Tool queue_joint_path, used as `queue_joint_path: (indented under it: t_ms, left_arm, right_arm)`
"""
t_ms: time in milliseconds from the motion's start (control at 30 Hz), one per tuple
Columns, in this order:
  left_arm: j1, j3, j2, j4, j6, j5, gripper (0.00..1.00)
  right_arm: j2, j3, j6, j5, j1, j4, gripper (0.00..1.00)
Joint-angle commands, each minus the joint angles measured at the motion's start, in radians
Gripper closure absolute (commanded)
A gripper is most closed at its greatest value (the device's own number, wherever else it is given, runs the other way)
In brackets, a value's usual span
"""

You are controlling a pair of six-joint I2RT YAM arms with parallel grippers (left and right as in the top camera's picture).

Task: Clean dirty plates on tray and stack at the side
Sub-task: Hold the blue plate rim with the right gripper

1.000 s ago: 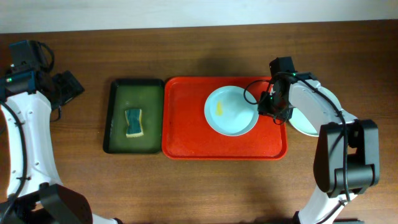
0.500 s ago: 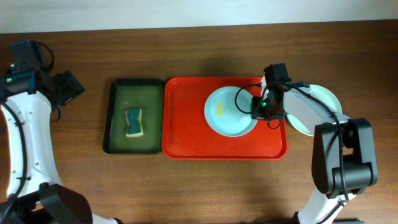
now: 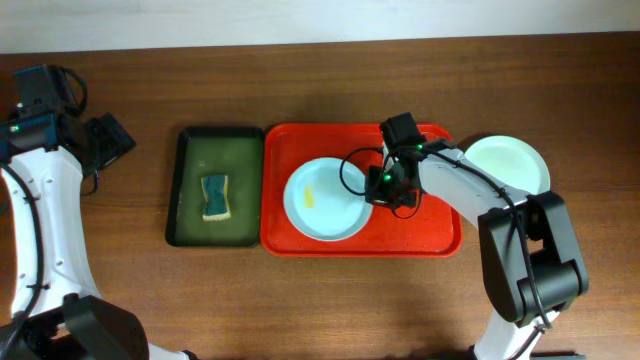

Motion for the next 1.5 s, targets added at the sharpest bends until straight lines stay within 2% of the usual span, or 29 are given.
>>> queue_joint_path:
  t_ms: [0, 167, 200, 300, 467, 533, 567, 767, 800, 867, 1000, 1067, 1133, 1233, 1367, 1467]
  left_arm:
    - [0.003, 0.006, -0.008, 0.001, -0.017, -0.004, 0.01]
    - [0.003, 0.006, -0.008, 0.001, -0.017, -0.004, 0.01]
    - [0.003, 0.006, -0.008, 0.001, -0.017, -0.004, 0.00]
    - [0.003, 0.006, -0.008, 0.001, -0.017, -0.004, 0.01]
    - [0.003, 0.006, -0.008, 0.001, -0.017, -0.004, 0.01]
    - [0.003, 0.006, -0.008, 0.001, -0.017, -0.004, 0.01]
    - [0.003, 0.006, -0.008, 0.001, -0.017, -0.004, 0.01]
    - [0.003, 0.006, -0.008, 0.001, -0.017, -0.004, 0.01]
    - [0.003, 0.006, -0.008, 0.001, -0.017, -0.004, 0.01]
    - [0.003, 0.006, -0.008, 0.001, -0.017, -0.004, 0.01]
    - [0.003, 0.006, -0.008, 0.000, -0.017, -0.004, 0.01]
    - [0.003, 0.006, -0.008, 0.001, -0.017, -0.004, 0.01]
    - [0.003, 0.006, -0.008, 0.001, -0.017, -0.004, 0.01]
    - [0.003, 0.006, -0.008, 0.001, -0.017, -0.004, 0.01]
    - [0.003, 0.006, -0.008, 0.001, -0.017, -0.004, 0.01]
    - [0.003, 0.006, -0.008, 0.001, -0.017, -0.004, 0.01]
  right_arm:
    - [-0.010, -0.006, 0.005, 0.187, 0.002, -0.013, 0.89]
    - [-0.010, -0.003, 0.005, 0.209, 0.002, -0.012, 0.89]
    - [-0.010, 0.005, 0.005, 0.208, 0.000, -0.013, 0.80]
    - [-0.010, 0.077, -0.053, 0.174, 0.000, -0.041, 0.59]
    - [-0.010, 0.276, -0.089, 0.173, -0.024, -0.338, 0.53]
    - [-0.010, 0.264, -0.089, 0.171, -0.023, -0.394, 0.55]
    - [-0.010, 0.252, -0.085, 0.171, -0.019, -0.402, 0.59]
    - [-0.010, 0.109, -0.085, 0.183, 0.029, -0.222, 0.63]
    - [-0.009, 0.091, -0.085, 0.182, 0.030, -0.193, 0.67]
    - [-0.009, 0.081, -0.085, 0.182, 0.029, -0.180, 0.74]
    - [-0.008, 0.045, -0.085, 0.182, 0.029, -0.152, 0.75]
    - [-0.006, 0.037, -0.085, 0.182, 0.029, -0.127, 0.82]
    - [-0.005, 0.038, -0.085, 0.182, 0.029, -0.116, 0.95]
    - [-0.005, 0.038, -0.080, 0.183, 0.029, -0.076, 0.96]
    - [-0.005, 0.038, 0.095, 0.210, 0.011, -0.036, 0.96]
    - [-0.005, 0.038, 0.167, 0.209, 0.007, -0.043, 0.96]
